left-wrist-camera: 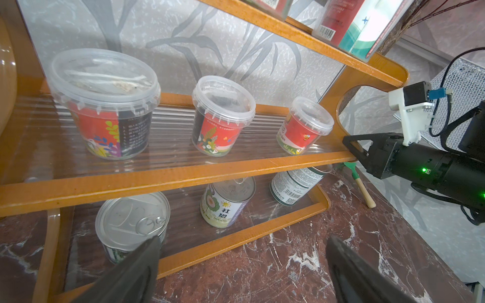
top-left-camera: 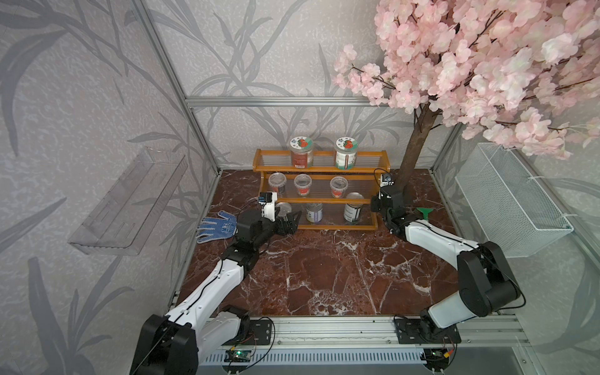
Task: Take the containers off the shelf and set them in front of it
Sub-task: Adjust the shelf at the center of the board.
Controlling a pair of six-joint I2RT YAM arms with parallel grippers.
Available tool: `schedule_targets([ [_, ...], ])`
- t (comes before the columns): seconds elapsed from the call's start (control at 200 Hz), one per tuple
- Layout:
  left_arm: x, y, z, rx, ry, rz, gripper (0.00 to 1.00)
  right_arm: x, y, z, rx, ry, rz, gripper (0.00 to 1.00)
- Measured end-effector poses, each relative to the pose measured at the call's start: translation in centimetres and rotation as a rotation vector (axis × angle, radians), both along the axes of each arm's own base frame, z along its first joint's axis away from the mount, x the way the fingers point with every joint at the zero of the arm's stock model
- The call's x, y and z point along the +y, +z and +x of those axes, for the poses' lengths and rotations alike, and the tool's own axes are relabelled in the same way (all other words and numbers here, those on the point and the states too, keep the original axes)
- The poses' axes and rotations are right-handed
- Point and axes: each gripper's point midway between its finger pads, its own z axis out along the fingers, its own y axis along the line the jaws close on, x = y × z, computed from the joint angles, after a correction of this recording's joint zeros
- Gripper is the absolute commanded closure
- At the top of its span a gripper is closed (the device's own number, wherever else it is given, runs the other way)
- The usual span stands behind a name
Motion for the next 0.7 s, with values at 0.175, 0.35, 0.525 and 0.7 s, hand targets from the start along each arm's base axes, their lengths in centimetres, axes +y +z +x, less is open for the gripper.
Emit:
schedule_targets([
  [0.175,0.0,-0.2,-0.1,0.002,0.0,0.001,0.0,-0.1,0.0,0.1,-0.008,0.0,-0.011,0.97],
  [0.35,0.1,0.2,-0.2,-0.008,0.0,-0.003,0.0,-0.4,0.0,0.4,-0.014,-0.005,-0.015,0.97],
  [0.525,0.1,0.2,-0.2,-0.007,-0.001,-0.002,0.0,-0.5,0.0,0.9,-0.026,-0.003,-0.024,0.97],
  [0.7,0.1,0.2,-0.2,-0.008,-0.001,-0.001,0.0,-0.6,0.0,1.0,-0.027,-0.004,-0.022,0.95],
])
